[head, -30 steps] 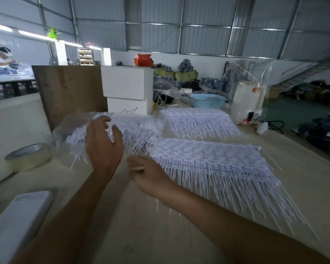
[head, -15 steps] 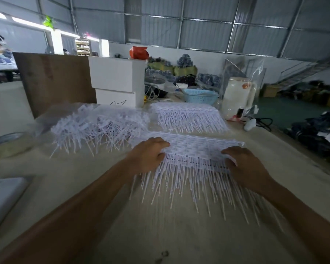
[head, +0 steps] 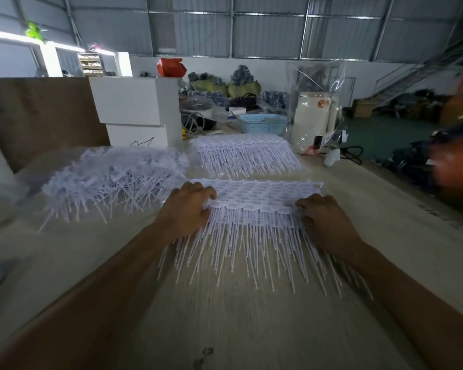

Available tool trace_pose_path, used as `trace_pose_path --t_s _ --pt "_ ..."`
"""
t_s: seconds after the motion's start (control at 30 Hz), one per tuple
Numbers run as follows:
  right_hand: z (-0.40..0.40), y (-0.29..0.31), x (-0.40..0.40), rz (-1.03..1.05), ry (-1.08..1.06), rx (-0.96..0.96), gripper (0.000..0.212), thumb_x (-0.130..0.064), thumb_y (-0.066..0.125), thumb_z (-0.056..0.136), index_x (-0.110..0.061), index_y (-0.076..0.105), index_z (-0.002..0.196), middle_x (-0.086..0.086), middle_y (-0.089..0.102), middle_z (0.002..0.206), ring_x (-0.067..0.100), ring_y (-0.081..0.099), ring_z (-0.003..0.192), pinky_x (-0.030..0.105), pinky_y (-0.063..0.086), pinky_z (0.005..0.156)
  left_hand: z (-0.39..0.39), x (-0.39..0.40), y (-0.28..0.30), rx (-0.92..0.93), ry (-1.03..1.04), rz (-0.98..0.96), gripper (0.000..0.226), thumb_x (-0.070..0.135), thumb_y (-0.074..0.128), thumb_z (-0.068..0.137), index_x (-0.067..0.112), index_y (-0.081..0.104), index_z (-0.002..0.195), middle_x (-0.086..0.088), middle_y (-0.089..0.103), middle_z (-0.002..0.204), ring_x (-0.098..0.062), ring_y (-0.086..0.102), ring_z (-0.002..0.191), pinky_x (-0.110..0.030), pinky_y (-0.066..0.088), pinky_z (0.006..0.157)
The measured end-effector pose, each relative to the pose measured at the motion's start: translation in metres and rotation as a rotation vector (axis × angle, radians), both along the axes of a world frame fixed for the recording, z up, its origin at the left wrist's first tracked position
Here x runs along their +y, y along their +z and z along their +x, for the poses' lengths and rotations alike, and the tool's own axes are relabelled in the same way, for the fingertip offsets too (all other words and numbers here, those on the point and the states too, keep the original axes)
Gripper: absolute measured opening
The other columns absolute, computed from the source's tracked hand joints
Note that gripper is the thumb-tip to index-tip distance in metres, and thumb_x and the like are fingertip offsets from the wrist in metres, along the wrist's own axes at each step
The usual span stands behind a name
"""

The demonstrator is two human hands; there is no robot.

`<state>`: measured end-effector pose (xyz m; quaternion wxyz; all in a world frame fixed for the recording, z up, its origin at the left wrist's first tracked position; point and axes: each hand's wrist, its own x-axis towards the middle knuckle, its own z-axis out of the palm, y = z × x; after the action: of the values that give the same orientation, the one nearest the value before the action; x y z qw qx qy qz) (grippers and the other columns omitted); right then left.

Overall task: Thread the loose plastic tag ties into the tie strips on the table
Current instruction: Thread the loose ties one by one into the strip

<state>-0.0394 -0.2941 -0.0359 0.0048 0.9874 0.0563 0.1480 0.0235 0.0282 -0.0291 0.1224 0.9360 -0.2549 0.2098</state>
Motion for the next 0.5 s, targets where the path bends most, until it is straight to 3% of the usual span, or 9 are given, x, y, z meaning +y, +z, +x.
trace_pose_path --t_s 0.13,0.3,0.43,0.5 --pt "-0.001 0.001 -0.001 0.010 -0.004 -0.070 0.037 -0.019 0.050 0.098 -0.019 0.059 0.134 0.001 0.058 0.135 0.027 0.051 0.122 0.038 0.040 0.101 0.001 -0.005 0.004 -0.108 0.062 0.008 0.028 0.022 0.065 0.087 0.025 0.063 0.115 -0.002 0.060 0.115 -0.026 0.048 0.114 -0.041 0.038 0.095" --pt "-0.010 0.012 -0.004 0.254 0.035 -0.267 0.028 0.001 0.063 0.089 -0.006 0.069 0.116 0.017 0.066 0.116 0.040 0.057 0.103 0.044 0.046 0.091 -0.007 -0.006 0.015 -0.164 0.005 -0.038 0.026 0.022 0.063 0.088 0.022 0.065 0.114 -0.003 0.059 0.108 -0.029 0.059 0.101 -0.041 0.045 0.087" --pt "-0.022 0.028 -0.006 0.389 0.144 -0.338 0.022 -0.002 0.069 0.090 -0.006 0.071 0.111 0.012 0.070 0.114 0.032 0.064 0.102 0.023 0.040 0.088 -0.017 -0.002 0.036 -0.084 -0.037 -0.259 0.019 0.023 0.062 0.088 0.031 0.064 0.105 0.008 0.058 0.099 -0.017 0.061 0.085 -0.036 0.052 0.075" --pt "-0.030 0.035 -0.007 0.597 0.176 -0.252 0.021 -0.008 0.069 0.092 -0.015 0.072 0.112 -0.001 0.070 0.115 0.017 0.066 0.099 0.008 0.040 0.083 -0.022 0.002 0.044 -0.058 -0.071 -0.412 0.016 0.020 0.067 0.087 0.031 0.066 0.098 0.009 0.062 0.092 -0.011 0.061 0.079 -0.036 0.055 0.072"
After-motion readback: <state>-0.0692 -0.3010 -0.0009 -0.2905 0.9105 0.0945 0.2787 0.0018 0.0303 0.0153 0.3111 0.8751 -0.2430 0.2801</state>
